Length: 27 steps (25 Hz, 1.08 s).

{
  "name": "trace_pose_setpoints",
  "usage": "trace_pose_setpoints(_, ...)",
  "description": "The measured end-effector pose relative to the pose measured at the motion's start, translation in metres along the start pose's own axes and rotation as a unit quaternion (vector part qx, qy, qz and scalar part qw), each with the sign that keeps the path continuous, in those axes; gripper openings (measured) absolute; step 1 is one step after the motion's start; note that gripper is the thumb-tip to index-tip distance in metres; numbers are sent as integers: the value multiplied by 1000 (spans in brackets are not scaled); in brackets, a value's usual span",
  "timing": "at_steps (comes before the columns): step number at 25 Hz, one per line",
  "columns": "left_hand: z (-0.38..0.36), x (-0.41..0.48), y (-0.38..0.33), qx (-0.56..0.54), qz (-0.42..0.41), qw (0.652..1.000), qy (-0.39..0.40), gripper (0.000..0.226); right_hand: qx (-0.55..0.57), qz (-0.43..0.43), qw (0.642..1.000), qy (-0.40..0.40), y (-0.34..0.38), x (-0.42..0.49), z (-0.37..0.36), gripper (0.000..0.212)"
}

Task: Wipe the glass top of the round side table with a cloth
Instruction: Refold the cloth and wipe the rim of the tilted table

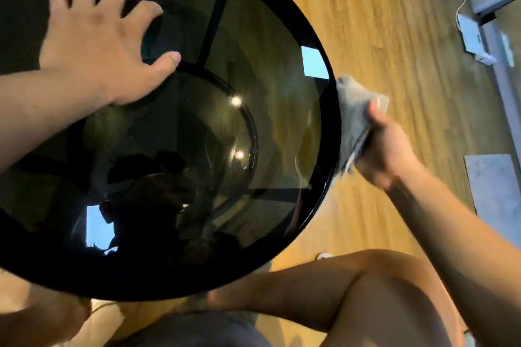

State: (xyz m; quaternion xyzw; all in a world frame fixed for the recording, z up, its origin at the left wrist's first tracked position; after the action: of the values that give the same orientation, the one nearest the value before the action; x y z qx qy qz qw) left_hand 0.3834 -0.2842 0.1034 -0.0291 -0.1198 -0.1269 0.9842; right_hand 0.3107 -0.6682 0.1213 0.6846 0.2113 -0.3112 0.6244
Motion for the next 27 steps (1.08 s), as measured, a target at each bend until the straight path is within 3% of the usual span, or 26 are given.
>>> trace_pose_setpoints(3, 0, -4, 0, 7, 1, 1000, -6, 71, -16, 1, 1000, -20, 28, 60, -15, 53)
trace_pose_setpoints(6, 5, -1, -4, -21, -5, 1000, -2, 67, -14, -19, 999, -40, 12, 54, -19, 63)
trace_pose_setpoints(10, 12, -7, -4, -14, 4, 1000, -5, 66, 22, -36, 997, -62, -61, -10, 4, 62)
trace_pose_setpoints(13, 18, -10, -10, -19, 6, 1000, 21, 64, 109, -46, 985, -127, -149, -81, 5, 54)
trace_pose_setpoints(15, 38, -20, -14, -48, 15, 999, 21, 61, 92, -52, 978, -180, -194, -133, -18, 51)
trace_pose_setpoints(18, 76, -58, -3, -104, 99, 989, -30, 55, 21, 13, 990, -137, -159, -133, -26, 48)
trace_pose_setpoints(19, 92, -84, 3, -128, 147, 980, -50, 56, 10, 25, 987, -158, -136, -115, -11, 44)
trace_pose_setpoints(22, 116, -194, 25, -216, 315, 919, -99, 70, -9, 19, 984, -178, -84, -75, 0, 41)
trace_pose_setpoints(24, 103, -259, 28, -311, 424, 843, -110, 73, 12, 28, 978, -207, -87, -84, -9, 44)
trace_pose_setpoints(26, 67, -298, 18, -473, 548, 681, -115, 67, 12, -1, 967, -254, -118, -115, -31, 43)
trace_pose_setpoints(27, 51, -304, 10, -544, 569, 607, -106, 58, 30, 0, 960, -280, -139, -133, -44, 40)
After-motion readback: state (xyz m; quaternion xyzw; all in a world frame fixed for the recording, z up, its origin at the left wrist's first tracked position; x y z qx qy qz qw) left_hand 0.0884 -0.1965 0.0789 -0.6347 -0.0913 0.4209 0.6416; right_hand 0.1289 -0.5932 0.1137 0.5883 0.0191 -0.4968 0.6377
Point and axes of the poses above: each hand's wrist, its own x-axis towards the middle knuckle, its own z-axis out of the back of the hand, y = z × x, the point moved 10 cm from there along x, towards the middle knuckle, and after that the axes turned 9 degrees about -z, right-handed, at the moved point
